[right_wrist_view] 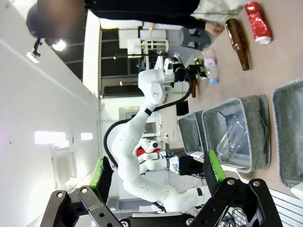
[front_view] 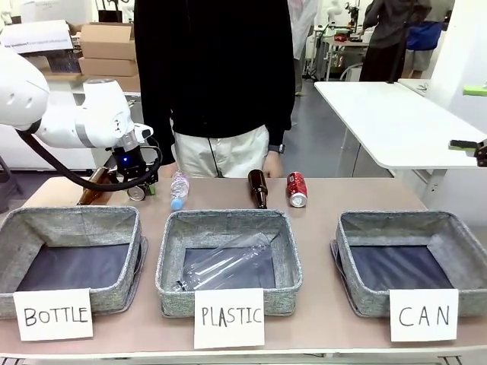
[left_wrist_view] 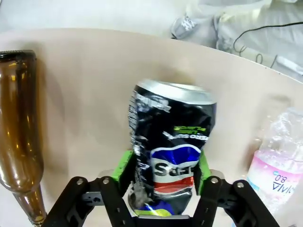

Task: Sort the can waste into the basket.
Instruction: Pick up the can waste from the table and place it in the right Fabric basket.

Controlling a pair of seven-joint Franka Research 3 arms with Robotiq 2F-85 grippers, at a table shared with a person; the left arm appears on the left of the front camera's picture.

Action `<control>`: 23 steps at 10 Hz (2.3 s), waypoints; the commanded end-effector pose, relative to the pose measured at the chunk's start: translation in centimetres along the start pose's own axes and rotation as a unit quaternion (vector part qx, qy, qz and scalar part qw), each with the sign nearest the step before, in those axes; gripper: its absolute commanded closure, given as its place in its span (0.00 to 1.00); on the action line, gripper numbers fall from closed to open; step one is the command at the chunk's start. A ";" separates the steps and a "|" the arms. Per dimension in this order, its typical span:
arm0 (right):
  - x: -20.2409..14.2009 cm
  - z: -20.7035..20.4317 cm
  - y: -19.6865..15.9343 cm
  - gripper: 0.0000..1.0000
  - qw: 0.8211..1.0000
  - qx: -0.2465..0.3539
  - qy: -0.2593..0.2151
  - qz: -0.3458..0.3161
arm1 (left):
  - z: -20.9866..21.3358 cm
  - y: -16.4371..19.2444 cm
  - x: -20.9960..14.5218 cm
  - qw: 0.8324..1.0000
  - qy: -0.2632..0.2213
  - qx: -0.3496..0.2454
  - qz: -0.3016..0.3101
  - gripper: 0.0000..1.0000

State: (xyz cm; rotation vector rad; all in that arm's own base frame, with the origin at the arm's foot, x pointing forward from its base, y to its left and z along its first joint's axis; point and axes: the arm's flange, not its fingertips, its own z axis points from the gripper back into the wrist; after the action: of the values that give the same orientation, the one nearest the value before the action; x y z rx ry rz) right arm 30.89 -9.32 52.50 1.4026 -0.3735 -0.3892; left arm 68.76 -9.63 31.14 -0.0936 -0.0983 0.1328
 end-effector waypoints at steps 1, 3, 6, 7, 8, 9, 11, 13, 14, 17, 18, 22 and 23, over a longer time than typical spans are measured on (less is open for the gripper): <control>0.2 -0.1 0.1 0.00 1.000 0.010 0.001 0.013 | -0.3 0.2 0.0 1.000 -0.009 0.004 0.009 1.00; 0.2 -0.1 0.1 0.00 1.000 0.010 0.001 0.013 | -0.4 0.4 0.1 1.000 -0.008 0.008 0.009 0.96; 0.2 -0.1 0.1 0.00 1.000 0.010 0.001 0.013 | -0.3 0.5 -0.1 1.000 -0.011 0.002 0.015 1.00; 0.2 -0.1 0.1 0.00 1.000 0.010 0.001 0.013 | -0.2 0.5 -0.2 1.000 -0.012 -0.003 0.020 1.00; 0.2 -0.1 0.1 0.00 1.000 0.010 0.001 0.013 | 0.3 0.6 -0.3 1.000 -0.010 -0.007 0.028 1.00; 0.2 -0.1 0.1 0.00 1.000 0.010 0.001 0.013 | 2.1 0.8 -1.0 1.000 -0.011 -0.015 0.026 1.00; 0.2 -0.1 0.1 0.00 1.000 0.010 0.001 0.013 | 13.5 2.6 -6.9 0.997 0.024 -0.072 -0.003 1.00; 0.2 -0.1 0.1 0.00 1.000 0.010 0.001 0.013 | 23.9 6.2 -15.2 0.986 0.026 -0.156 -0.046 1.00; 0.2 -0.1 0.1 0.00 1.000 0.010 0.001 0.013 | 26.8 7.3 -19.8 0.982 0.041 -0.173 -0.067 1.00; 0.2 -0.1 0.1 0.00 1.000 0.010 0.001 0.013 | 31.1 8.8 -30.2 0.977 0.005 -0.190 -0.096 1.00; 0.2 -0.1 0.1 0.00 1.000 0.010 0.001 0.013 | 31.0 9.3 -31.9 0.981 -0.030 -0.176 -0.082 1.00; -0.6 1.7 1.1 0.00 1.000 -0.024 -0.005 0.019 | 32.0 8.9 -31.0 0.977 0.017 -0.192 -0.094 0.62; -1.0 4.5 1.3 0.00 0.999 -0.032 -0.022 0.028 | 30.6 3.2 -28.2 0.963 0.009 -0.199 -0.181 0.62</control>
State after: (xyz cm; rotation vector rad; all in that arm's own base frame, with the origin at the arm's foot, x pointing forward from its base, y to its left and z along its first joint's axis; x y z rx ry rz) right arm 29.81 -10.72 53.30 1.3567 -0.4078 -0.3924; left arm 35.95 -4.07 58.53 -0.4699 -0.0807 -0.1340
